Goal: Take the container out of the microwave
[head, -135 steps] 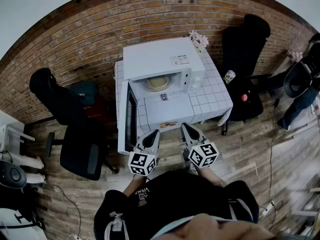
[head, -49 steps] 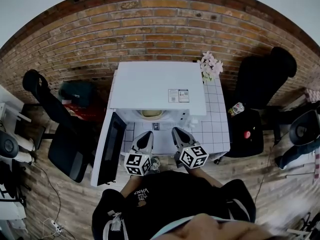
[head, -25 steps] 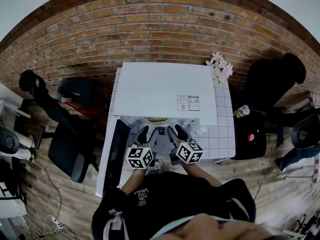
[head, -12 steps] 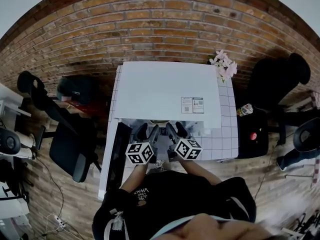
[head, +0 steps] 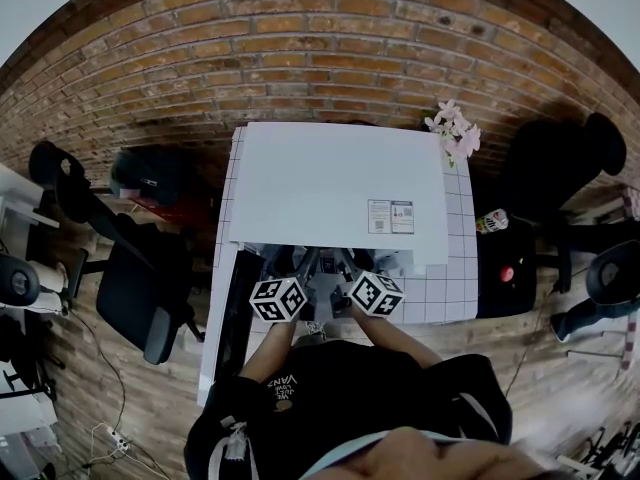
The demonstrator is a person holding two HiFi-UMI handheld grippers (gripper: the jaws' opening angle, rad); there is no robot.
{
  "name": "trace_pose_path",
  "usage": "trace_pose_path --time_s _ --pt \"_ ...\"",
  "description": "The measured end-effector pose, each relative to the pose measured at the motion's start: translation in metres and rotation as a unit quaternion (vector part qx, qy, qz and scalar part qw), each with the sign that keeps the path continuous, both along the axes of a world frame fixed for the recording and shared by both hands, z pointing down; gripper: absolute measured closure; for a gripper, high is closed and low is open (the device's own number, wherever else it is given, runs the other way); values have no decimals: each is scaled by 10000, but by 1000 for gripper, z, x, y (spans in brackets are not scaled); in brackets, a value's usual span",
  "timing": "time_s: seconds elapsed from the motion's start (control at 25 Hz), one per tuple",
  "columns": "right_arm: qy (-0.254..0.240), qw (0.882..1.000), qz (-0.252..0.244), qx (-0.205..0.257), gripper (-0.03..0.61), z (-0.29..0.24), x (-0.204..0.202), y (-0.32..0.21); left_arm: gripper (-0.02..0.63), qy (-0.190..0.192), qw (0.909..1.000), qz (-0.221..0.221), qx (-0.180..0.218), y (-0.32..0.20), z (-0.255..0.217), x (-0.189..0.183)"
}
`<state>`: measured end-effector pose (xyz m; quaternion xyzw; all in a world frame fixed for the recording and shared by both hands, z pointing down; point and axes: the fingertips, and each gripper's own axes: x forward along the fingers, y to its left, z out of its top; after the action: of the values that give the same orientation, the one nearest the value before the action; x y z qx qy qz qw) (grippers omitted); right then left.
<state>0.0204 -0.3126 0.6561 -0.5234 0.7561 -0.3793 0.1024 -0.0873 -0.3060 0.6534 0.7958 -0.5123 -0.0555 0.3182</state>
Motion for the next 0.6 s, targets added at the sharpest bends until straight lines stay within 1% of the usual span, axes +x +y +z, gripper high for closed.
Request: trace_pose_path --time_s 0.24,0.6 --pt "42 10000 77 45 344 0 -3 -11 339 59 10000 15 -34 -8 4 2" --pt "34 9999 134 -75 344 7 -5 -18 339 138 9998 109 -109 -15 8 5"
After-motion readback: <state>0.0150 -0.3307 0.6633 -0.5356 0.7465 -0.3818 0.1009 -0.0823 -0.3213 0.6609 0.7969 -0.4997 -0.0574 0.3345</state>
